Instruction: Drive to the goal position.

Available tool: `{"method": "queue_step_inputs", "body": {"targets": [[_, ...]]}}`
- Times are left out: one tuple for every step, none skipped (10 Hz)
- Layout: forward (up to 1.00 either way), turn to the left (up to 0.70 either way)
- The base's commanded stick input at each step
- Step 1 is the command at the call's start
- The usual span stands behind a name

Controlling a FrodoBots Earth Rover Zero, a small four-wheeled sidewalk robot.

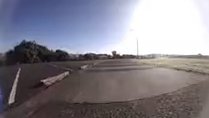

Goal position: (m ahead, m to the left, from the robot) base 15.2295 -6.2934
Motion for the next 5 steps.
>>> {"method": "queue_step_inputs", "body": {"targets": [[0.70,0.00],[0.70,0.00],[0.70,0.00],[0.70,0.00],[0.70,0.00]]}}
